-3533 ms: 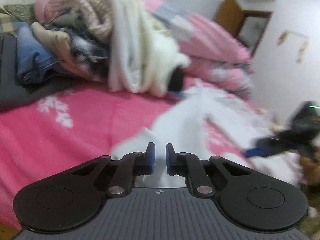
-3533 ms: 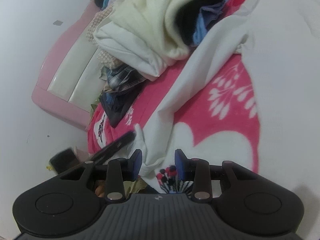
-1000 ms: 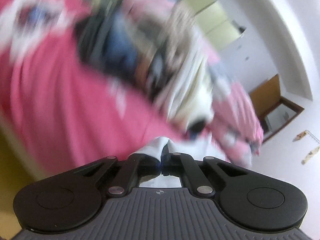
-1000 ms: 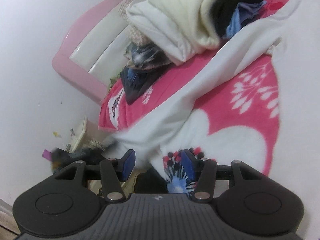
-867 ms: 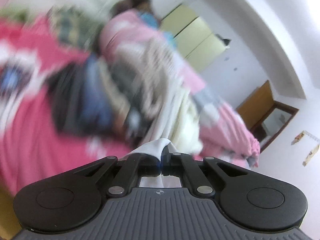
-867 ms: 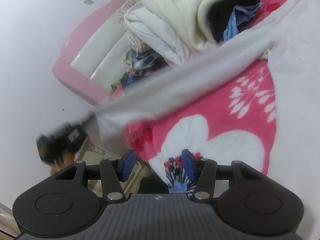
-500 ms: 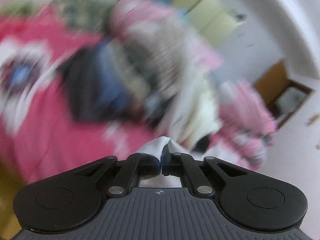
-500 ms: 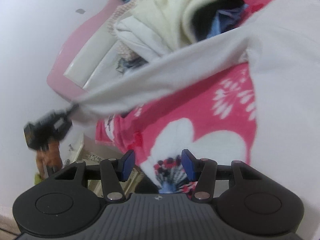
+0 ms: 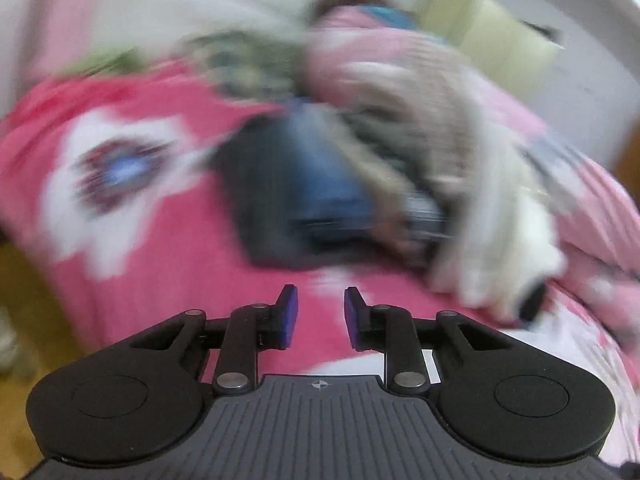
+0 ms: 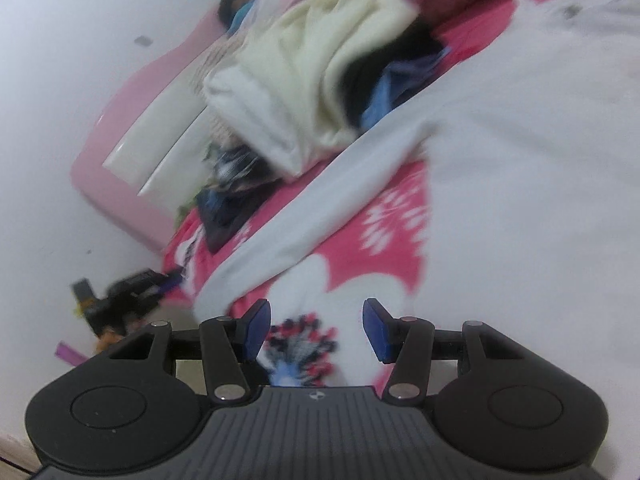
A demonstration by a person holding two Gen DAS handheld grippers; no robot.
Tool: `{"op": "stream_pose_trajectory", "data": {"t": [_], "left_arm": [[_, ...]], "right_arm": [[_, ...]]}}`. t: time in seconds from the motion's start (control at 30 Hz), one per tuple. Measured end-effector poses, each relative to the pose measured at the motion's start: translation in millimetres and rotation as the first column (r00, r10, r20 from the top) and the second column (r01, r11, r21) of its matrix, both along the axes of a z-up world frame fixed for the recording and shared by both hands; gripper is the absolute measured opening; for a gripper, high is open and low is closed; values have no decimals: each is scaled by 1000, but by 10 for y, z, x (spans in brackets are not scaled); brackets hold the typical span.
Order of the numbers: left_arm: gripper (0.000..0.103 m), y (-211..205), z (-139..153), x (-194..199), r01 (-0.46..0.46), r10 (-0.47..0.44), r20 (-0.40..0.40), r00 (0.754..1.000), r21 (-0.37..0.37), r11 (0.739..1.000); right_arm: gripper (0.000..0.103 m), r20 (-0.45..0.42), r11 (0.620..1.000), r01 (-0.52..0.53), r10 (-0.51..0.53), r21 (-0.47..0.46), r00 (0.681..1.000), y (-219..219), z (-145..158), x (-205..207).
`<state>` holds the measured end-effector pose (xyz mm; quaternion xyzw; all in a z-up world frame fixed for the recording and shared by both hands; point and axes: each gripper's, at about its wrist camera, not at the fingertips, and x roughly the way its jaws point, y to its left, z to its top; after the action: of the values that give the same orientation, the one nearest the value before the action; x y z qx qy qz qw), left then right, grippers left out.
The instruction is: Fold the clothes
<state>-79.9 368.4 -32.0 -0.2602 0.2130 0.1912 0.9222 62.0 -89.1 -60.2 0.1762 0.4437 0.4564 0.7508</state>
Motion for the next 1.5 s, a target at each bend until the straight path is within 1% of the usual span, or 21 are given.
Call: {"op": "stream_pose_trajectory", "data": {"t": [0.07, 0.13, 0.17, 0.23, 0.33, 0.43, 0.5, 0.57, 0.67, 0.7, 0.83, 0.9, 0.97, 1.03, 1.13, 1.2, 1.3, 1.37, 1.43, 1.47, 1.5], "left_arm": [[28, -342, 80, 245, 115, -116, 9, 993, 57, 992], [32, -712, 108, 496, 235, -237, 9, 971, 98, 967], [34, -908, 100, 626, 298, -300, 6, 954, 111, 948], [34, -1304, 58, 908, 418, -419, -14, 908, 110, 902], [34, -1797, -35, 1234, 527, -523, -66, 850, 107, 843], [34, -2246, -141, 1447, 614, -600, -134, 789, 107, 782], [34, -2494, -221, 1529, 653, -629, -183, 756, 129, 747], [34, -2711, -308, 1609, 683, -644, -238, 727, 156, 713], [34, -2897, -419, 1685, 715, -650, -313, 692, 174, 677], [34, -2950, -455, 1690, 722, -649, -335, 684, 178, 669], [34, -3046, -443, 1704, 728, -626, -391, 675, 209, 653], [35, -3059, -373, 1709, 726, -626, -384, 679, 223, 651], [35, -3073, -301, 1748, 720, -625, -373, 686, 225, 657], [35, -3140, -277, 1837, 719, -624, -375, 686, 218, 659], [35, -3297, -269, 1914, 731, -639, -371, 674, 213, 648], [35, -3411, -252, 1940, 745, -658, -361, 661, 208, 634], [41, -3594, -217, 1922, 773, -696, -341, 632, 206, 600], [46, -3725, -193, 1902, 791, -721, -328, 611, 208, 576], [50, -3856, -183, 1882, 810, -746, -316, 587, 208, 549], [53, -3918, -189, 1873, 818, -756, -313, 575, 207, 536], [53, -3978, -196, 1865, 827, -766, -311, 563, 205, 524]], "right_arm": [[54, 37, 998, 62, -61, -20, 997, -252, 53, -88], [54, 67, 990, 134, -131, -51, 989, -526, 101, -183], [54, 80, 982, 177, -172, -67, 982, -677, 120, -238], [54, 108, 960, 261, -251, -96, 962, -977, 157, -348], [54, 149, 907, 399, -379, -136, 913, -1429, 164, -498], [54, 181, 848, 500, -471, -174, 863, -1738, 103, -579], [53, 200, 825, 531, -497, -191, 844, -1854, 46, -614], [53, 216, 816, 542, -503, -202, 837, -1923, -15, -629], [52, 233, 818, 533, -486, -216, 842, -1952, -106, -636], [51, 245, 817, 531, -480, -225, 843, -1943, -126, -649], [46, 307, 807, 536, -460, -247, 833, -1955, -144, -712], [46, 317, 811, 541, -464, -224, 827, -1989, -126, -724], [45, 322, 824, 535, -463, -187, 826, -2012, -117, -721], [45, 318, 836, 516, -445, -187, 837, -2002, -174, -693], [43, 299, 833, 505, -435, -225, 850, -2005, -296, -659], [43, 292, 839, 510, -448, -188, 845, -2092, -246, -697], [43, 322, 829, 543, -483, -131, 815, -2298, -87, -798], [43, 320, 804, 586, -532, -99, 784, -2499, 3, -854], [44, 282, 762, 647, -612, -43, 739, -2771, 46, -910], [46, 255, 732, 681, -656, -15, 710, -2914, 42, -932], [46, 217, 689, 725, -710, 17, 670, -3086, 23, -958]]}}
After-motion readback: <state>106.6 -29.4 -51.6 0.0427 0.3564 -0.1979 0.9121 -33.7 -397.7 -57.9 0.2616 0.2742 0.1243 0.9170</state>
